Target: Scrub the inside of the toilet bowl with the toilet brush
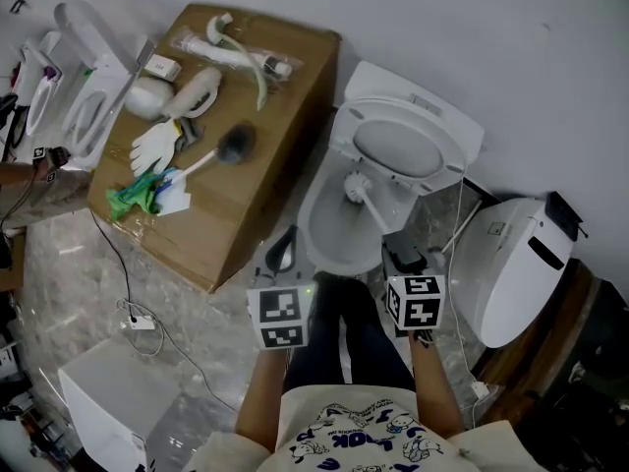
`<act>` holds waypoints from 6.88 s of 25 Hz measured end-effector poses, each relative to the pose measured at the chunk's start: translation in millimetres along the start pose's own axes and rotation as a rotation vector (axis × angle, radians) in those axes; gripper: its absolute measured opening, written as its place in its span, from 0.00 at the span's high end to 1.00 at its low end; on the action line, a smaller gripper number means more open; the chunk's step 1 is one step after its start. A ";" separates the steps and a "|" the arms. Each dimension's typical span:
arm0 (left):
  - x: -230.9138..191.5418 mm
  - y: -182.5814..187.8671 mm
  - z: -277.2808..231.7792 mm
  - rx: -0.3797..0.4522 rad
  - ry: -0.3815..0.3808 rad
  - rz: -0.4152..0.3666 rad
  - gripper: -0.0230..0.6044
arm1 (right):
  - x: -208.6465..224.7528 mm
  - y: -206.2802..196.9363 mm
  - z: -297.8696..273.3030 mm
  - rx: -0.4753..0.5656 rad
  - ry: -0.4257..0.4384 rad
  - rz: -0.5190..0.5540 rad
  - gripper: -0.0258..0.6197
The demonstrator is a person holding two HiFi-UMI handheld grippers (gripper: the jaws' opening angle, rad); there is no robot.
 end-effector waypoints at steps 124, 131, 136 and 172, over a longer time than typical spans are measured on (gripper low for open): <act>15.5 -107.0 -47.3 -0.171 -0.001 0.037 0.96 | 65.0 -125.7 -229.1 -0.381 0.116 0.096 0.71; 15.1 -107.2 -52.3 -0.171 0.006 0.040 0.96 | 68.3 -127.1 -228.9 -0.383 0.125 0.103 0.71; 17.5 -105.3 -53.2 -0.165 0.003 0.039 0.96 | 64.2 -129.1 -219.9 -0.397 0.152 0.124 0.71; 33.0 -85.5 -51.4 -0.114 -0.003 0.062 0.96 | 43.3 -137.7 -169.8 -0.614 0.299 0.553 0.71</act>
Point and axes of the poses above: the fingertips, and each gripper's own axes: z backward along the fingers, x to its right, y out of its top, the point moved 7 cm from there along z, backward along the fingers, and after that the axes turned 11 degrees about y, right-handed, at the moved point
